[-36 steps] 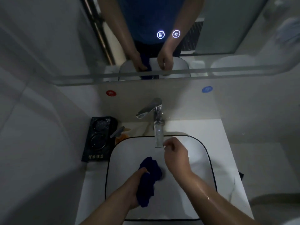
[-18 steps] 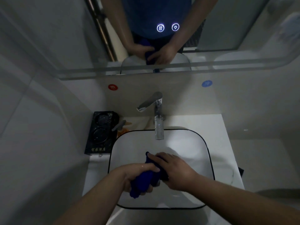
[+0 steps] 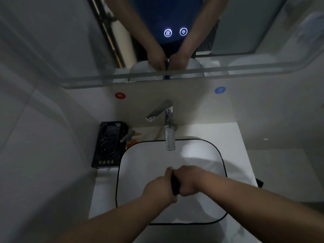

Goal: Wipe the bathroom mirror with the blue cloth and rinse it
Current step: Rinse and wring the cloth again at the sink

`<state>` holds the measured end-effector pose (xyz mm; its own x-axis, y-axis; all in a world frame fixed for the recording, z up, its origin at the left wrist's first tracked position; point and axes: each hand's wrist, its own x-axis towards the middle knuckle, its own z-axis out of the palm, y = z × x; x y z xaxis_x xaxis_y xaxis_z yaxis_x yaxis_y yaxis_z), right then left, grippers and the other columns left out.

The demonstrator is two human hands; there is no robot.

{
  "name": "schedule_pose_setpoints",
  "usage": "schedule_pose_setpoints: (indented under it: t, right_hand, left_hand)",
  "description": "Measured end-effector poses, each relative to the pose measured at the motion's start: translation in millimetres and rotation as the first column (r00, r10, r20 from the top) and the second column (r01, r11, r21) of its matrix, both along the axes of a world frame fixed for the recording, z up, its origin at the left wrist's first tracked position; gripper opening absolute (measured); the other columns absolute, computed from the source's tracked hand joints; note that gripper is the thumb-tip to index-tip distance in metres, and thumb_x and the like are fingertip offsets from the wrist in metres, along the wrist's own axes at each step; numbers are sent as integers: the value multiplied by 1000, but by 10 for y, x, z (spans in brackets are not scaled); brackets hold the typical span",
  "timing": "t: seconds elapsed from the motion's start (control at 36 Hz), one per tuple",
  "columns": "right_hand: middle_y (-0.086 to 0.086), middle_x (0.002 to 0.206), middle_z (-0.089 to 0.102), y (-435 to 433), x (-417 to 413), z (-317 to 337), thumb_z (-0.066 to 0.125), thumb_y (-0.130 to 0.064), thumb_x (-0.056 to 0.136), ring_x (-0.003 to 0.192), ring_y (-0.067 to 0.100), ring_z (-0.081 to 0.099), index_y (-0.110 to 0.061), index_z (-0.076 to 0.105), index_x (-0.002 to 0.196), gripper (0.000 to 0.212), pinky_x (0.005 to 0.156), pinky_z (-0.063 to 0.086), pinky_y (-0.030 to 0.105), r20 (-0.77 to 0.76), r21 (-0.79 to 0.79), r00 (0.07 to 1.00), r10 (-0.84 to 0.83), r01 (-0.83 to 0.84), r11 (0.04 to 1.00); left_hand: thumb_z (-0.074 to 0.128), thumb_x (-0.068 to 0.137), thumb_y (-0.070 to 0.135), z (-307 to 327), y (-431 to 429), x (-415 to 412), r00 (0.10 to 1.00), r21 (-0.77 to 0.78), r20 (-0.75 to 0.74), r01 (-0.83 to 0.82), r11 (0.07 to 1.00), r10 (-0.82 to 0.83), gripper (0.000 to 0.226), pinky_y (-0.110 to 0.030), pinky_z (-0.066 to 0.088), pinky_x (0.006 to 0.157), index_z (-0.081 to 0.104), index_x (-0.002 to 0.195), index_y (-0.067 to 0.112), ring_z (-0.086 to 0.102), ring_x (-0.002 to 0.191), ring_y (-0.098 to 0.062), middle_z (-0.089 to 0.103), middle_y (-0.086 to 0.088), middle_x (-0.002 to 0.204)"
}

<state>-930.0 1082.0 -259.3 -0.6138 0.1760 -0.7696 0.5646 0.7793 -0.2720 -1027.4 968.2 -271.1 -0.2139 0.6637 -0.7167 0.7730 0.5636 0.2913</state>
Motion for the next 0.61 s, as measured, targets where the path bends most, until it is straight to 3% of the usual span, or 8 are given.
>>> schedule_pose_setpoints:
  t: [0.11, 0.17, 0.25, 0.31, 0.39, 0.47, 0.56, 0.61]
  right_hand:
    - [13, 104, 73, 59, -49, -34, 67, -13, 89, 87, 30, 68, -14, 59, 100, 13, 69, 51, 34, 60, -105, 995, -76, 82, 991]
    - [13, 121, 70, 54, 3, -146, 69, -14, 89, 104, 33, 69, -17, 54, 131, 44, 80, 53, 36, 25, -153, 977, -212, 213, 965]
    - [11, 137, 55, 1, 151, -299, 73, -22, 85, 118, 34, 67, -33, 4, 170, 110, 96, 58, 42, -123, -96, 882, -454, 445, 890]
    - [9, 143, 48, -74, 283, -337, 76, -27, 88, 121, 28, 64, -33, -4, 172, 116, 98, 58, 38, -325, -46, 763, -559, 578, 815]
    - [7, 168, 30, -290, 438, -346, 69, -28, 98, 148, 25, 46, -31, 7, 172, 96, 119, 46, 33, -532, -19, 706, -468, 542, 840]
    - [14, 179, 8, -415, 499, -453, 71, -39, 94, 164, 36, 18, -29, 6, 171, 101, 131, 30, 51, -563, 132, 797, -220, 350, 928]
    - [22, 170, 32, -315, 492, -540, 79, -48, 82, 159, 46, 31, -17, 37, 159, 93, 125, 37, 61, -658, 200, 749, -79, 275, 940]
    - [24, 166, 38, -222, 474, -525, 83, -45, 81, 158, 45, 35, -13, 47, 148, 82, 126, 36, 59, -692, 210, 722, 13, 184, 960]
  left_hand:
    - [65, 90, 33, -160, -193, 6, 998, 162, -68, 14, 987, -3, 95, -33, 56, 81, 11, 168, 26, 71, 103, -25, 69, -5, 118]
    - [66, 89, 33, -208, -166, -30, 996, 152, -1, -88, 984, 89, 76, -32, 58, 81, 32, 157, 27, 70, 98, -20, 70, -1, 115]
    - [71, 88, 29, -185, -52, -135, 940, 3, 174, -299, 954, 294, 27, -29, 59, 81, 61, 113, 25, 66, 87, -11, 70, 4, 99]
    - [80, 83, 29, -192, -26, -219, 770, -170, 333, -518, 838, 544, 29, -30, 59, 75, 71, 108, 17, 69, 85, -16, 75, -2, 96]
    - [86, 77, 33, -87, -42, -334, 458, -407, 463, -651, 641, 759, 49, -27, 52, 63, 73, 116, 7, 69, 74, -22, 77, -8, 92]
    - [79, 83, 33, 78, -59, -337, 372, -551, 547, -515, 657, 750, 46, -27, 49, 61, 68, 120, 9, 64, 70, -18, 73, -6, 91]
    - [77, 86, 32, 186, -62, -330, 285, -662, 583, -376, 649, 761, 39, -26, 43, 63, 64, 117, 13, 59, 69, -15, 68, -3, 88]
    - [76, 87, 32, 227, -60, -375, 321, -673, 600, -292, 679, 733, 42, -26, 43, 64, 62, 122, 14, 59, 71, -15, 68, -1, 89]
